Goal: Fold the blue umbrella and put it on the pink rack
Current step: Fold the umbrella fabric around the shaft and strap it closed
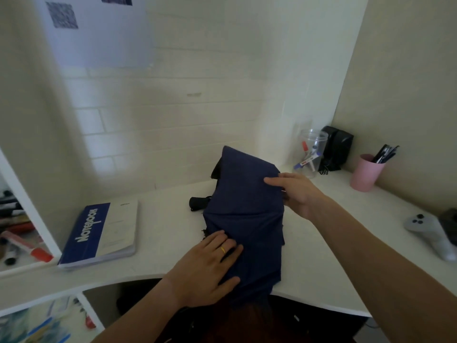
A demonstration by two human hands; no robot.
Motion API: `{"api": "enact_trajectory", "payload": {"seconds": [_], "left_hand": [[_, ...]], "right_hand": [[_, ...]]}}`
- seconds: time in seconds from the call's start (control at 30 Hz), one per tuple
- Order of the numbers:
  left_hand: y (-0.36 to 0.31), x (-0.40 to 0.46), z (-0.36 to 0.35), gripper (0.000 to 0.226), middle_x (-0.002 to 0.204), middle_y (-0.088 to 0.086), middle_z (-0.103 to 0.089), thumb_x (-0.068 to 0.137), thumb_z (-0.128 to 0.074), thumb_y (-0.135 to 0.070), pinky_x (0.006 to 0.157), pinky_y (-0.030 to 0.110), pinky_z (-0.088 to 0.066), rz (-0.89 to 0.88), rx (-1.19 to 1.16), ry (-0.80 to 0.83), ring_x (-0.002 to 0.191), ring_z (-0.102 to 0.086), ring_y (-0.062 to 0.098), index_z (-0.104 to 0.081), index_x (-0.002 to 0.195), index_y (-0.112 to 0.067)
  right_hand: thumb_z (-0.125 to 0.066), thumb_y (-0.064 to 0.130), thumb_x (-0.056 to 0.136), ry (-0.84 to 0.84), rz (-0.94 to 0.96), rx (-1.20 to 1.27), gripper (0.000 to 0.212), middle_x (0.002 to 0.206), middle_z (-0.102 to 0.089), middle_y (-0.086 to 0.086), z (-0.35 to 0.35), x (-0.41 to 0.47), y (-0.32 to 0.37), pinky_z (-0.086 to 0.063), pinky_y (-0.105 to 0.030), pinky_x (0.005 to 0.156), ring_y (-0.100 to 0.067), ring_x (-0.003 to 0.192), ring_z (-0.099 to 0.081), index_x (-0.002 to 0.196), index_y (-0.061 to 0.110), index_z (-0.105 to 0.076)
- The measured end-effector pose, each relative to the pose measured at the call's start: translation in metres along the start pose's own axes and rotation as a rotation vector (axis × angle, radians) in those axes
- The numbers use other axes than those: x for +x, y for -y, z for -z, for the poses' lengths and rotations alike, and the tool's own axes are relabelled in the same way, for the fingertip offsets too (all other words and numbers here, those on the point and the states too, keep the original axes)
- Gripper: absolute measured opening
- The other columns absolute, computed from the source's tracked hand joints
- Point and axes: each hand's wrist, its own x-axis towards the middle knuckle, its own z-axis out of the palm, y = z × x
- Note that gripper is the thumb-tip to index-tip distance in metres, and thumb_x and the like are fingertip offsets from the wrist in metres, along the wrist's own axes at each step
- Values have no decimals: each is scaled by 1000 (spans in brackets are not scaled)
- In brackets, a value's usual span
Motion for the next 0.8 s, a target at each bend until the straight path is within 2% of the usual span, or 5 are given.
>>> {"api": "enact_trajectory", "payload": {"seconds": [0.23, 0.43, 0.6, 0.73, 0.8], "left_hand": [[-18, -2, 6, 44, 133, 1, -60, 102, -40, -48, 104, 34, -45, 84, -145, -23, 116, -55, 19, -58, 134, -22], [-26, -8, 6, 48, 131, -5, -55, 99, -42, -53, 91, 32, -51, 256, -281, -12, 111, -52, 12, -53, 139, -27], [-30, 6, 31, 51, 108, -6, -77, 90, -56, -66, 81, 24, -54, 866, -1214, -157, 97, -69, 2, -28, 125, -41], [-26, 20, 48, 59, 105, 6, -78, 93, -60, -58, 60, 6, -47, 1096, -1497, -251, 80, -71, -5, -21, 132, -36], [-22, 24, 49, 51, 113, 5, -75, 94, -63, -53, 56, 3, -47, 1121, -1530, -264, 80, -73, -3, -41, 131, -25]], "right_hand": [[-83, 2, 76, 13, 131, -21, 62, 113, -76, -15, 3, -37, -16, -59, -36, 86, -29, 104, -74, 129, 15, -54], [-75, -11, 81, 168, 404, -361, 83, 102, -73, -22, 8, -71, -57, -60, -36, 89, -29, 96, -72, 143, 36, -45], [-78, -8, 77, 123, 445, -525, 62, 117, -73, 4, 12, -81, -87, -53, -28, 100, -6, 108, -68, 126, 26, -63], [-86, 6, 75, 170, 399, -509, 52, 114, -74, 7, 18, -86, -99, -52, -25, 100, -5, 107, -69, 118, 25, -65], [-87, 20, 77, 154, 337, -439, 42, 108, -76, 3, 19, -87, -102, -54, -25, 94, -10, 103, -71, 112, 24, -64]]}}
